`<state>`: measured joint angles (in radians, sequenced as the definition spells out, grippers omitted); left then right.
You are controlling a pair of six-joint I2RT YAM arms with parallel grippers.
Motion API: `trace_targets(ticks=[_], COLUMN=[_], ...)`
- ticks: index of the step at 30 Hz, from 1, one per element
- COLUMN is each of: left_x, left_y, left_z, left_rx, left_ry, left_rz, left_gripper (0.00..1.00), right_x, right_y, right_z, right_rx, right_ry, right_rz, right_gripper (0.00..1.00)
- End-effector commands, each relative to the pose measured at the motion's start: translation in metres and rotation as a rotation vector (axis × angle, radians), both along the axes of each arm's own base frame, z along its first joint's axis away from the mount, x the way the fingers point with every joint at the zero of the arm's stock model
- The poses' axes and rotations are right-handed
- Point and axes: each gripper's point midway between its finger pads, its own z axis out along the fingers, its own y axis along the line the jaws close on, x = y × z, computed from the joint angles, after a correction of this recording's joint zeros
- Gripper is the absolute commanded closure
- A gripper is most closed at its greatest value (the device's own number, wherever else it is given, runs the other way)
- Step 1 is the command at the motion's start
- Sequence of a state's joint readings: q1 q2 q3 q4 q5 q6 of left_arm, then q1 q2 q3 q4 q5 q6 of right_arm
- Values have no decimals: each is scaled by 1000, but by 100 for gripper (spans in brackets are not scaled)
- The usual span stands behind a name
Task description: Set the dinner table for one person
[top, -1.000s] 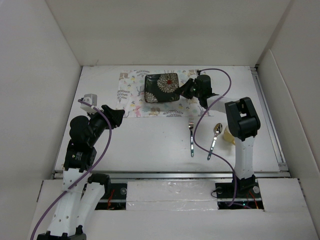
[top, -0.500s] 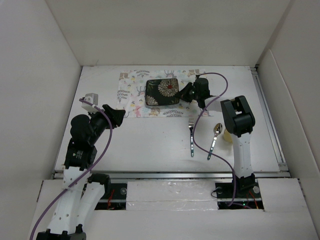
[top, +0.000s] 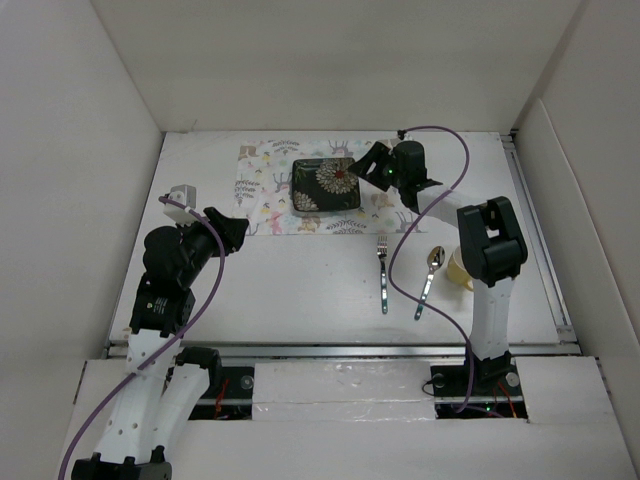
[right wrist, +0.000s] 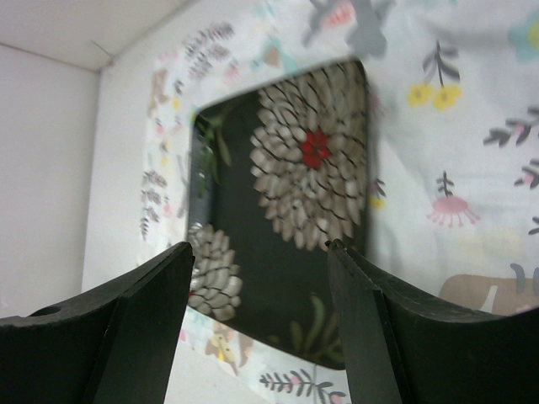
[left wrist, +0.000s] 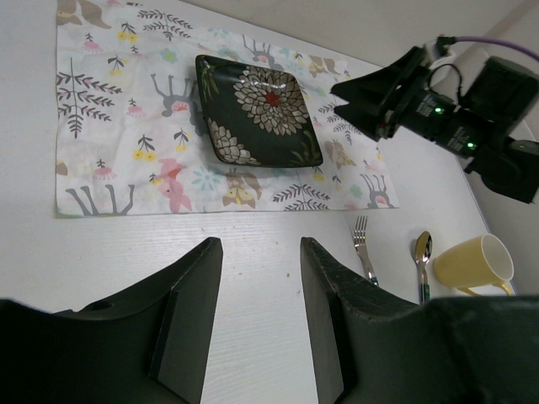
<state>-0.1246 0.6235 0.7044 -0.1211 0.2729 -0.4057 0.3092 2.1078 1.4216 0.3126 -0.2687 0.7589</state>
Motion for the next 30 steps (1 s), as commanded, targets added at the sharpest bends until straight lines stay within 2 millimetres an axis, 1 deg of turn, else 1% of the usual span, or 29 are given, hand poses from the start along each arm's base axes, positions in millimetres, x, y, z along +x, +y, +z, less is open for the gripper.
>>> trace_targets(ticks=[1, 3, 4, 5, 6, 7, 8, 9, 10, 11, 12, 13, 14, 15, 16, 17, 18, 19, 20, 21, 22, 23, 24, 25, 26, 27, 28, 29, 30], left_x=[5, 6, 7, 8, 9, 10, 13, 13, 15, 18, 20, 24, 27, 32, 35, 39, 44, 50, 49, 52, 59, 59, 49, 57, 54, 45, 41, 34, 26], left_y=[3, 3, 2, 2, 0, -4, -12, -12, -17, -17, -18, -20, -21, -22, -21, -19, -18, -17, -36, -45, -52, -64, -103, -112, -129, -162, -176, -189, -206], left_z=[17, 14, 11, 11, 11, 10, 5, 5, 2, -1, 2, -5, -6, -3, -2, 0, 7, -2, -2, 9, 2, 2, 22, 5, 2, -10, -17, -27, -51], left_rx=[-20, -23, -28, -32, -34, -38, -41, -41, -45, -45, -43, -41, -39, -40, -41, -38, -32, -8, 21, 39, 73, 99, 120, 195, 219, 249, 253, 260, 296], left_ry=[-40, -23, -13, -13, -14, -10, 7, 7, 21, 35, 34, 71, 83, 91, 93, 93, 88, 128, 128, 104, 134, 140, 104, 146, 153, 177, 190, 201, 227], left_rz=[32, 35, 33, 32, 24, -1, -46, -47, -70, -73, -78, -86, -89, -90, -79, -64, -55, -34, -64, -65, -36, -43, -112, -56, -68, -130, -143, -153, -152], left_gripper=[61, 62, 63, 63, 65, 67, 91, 91, 98, 100, 100, 100, 100, 100, 100, 100, 100, 100, 100, 100, 100, 100, 100, 100, 100, 96, 92, 79, 71], right_x=[-3, -8, -15, -19, -22, -34, -57, -58, -70, -88, -98, -106, -124, -138, -146, -168, -177, -182, -190, -208, -215, -224, -242, -246, -252, -256, -263, -264, -265], right_y=[-13, -18, -21, -24, -26, -31, -25, -25, -25, -18, -16, -19, -23, -21, -27, -34, -41, -57, -66, -82, -96, -103, -115, -126, -134, -144, -155, -166, -173], right_z=[53, 57, 60, 59, 64, 68, 82, 82, 106, 97, 103, 107, 119, 123, 129, 142, 148, 157, 166, 180, 186, 194, 210, 210, 216, 217, 222, 224, 214], right_rx=[-61, -76, -84, -96, -97, -105, -107, -107, -97, -129, -142, -164, -181, -191, -200, -195, -206, -217, -220, -220, -229, -229, -212, -220, -226, -243, -249, -266, -299], right_ry=[-138, -149, -155, -160, -177, -190, -249, -249, -305, -310, -327, -343, -379, -388, -396, -429, -449, -462, -484, -511, -512, -530, -567, -575, -596, -599, -613, -611, -576], right_rz=[-55, -62, -66, -66, -70, -70, -47, -47, -40, -3, 8, -8, -4, 5, -20, -20, -51, -118, -144, -174, -226, -238, -260, -302, -325, -351, -391, -427, -436], right_gripper=[29, 29, 30, 31, 33, 45, 90, 90, 100, 100, 100, 100, 100, 100, 100, 100, 99, 98, 97, 96, 91, 88, 84, 76, 71, 68, 62, 60, 59])
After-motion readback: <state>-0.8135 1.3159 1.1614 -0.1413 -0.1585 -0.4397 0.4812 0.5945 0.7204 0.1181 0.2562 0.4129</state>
